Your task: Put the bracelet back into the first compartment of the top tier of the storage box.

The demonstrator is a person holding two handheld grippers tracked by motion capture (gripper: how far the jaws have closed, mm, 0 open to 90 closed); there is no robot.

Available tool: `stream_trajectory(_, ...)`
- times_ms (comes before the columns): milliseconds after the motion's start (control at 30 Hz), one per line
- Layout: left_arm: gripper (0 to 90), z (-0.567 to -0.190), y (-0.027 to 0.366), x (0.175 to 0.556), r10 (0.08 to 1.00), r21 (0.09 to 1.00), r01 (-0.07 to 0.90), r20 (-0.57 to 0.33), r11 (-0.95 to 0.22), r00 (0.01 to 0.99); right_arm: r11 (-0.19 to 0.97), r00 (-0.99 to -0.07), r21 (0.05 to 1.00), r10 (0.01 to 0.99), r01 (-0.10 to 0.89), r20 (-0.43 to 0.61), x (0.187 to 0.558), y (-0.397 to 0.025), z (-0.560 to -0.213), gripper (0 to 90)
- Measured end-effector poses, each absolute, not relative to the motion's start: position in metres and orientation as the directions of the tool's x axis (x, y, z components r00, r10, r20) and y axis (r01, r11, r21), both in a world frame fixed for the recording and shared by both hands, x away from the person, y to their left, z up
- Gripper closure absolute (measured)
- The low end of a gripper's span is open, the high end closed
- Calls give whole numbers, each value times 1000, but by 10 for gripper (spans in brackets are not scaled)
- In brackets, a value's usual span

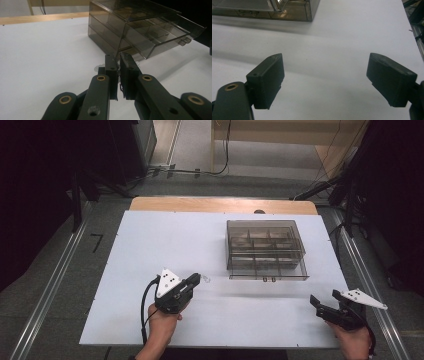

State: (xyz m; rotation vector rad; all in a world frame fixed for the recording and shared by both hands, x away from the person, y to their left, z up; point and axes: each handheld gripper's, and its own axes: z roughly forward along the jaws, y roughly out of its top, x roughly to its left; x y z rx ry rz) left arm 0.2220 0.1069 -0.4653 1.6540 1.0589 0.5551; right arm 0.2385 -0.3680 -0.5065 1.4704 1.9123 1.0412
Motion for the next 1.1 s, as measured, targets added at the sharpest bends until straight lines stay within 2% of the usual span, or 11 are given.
stream_trajectory(1100, 858, -459, 88, 231, 842, 938, 343, -152, -42, 518, 124, -291, 815, 955, 566, 57, 239, -368, -507, 135)
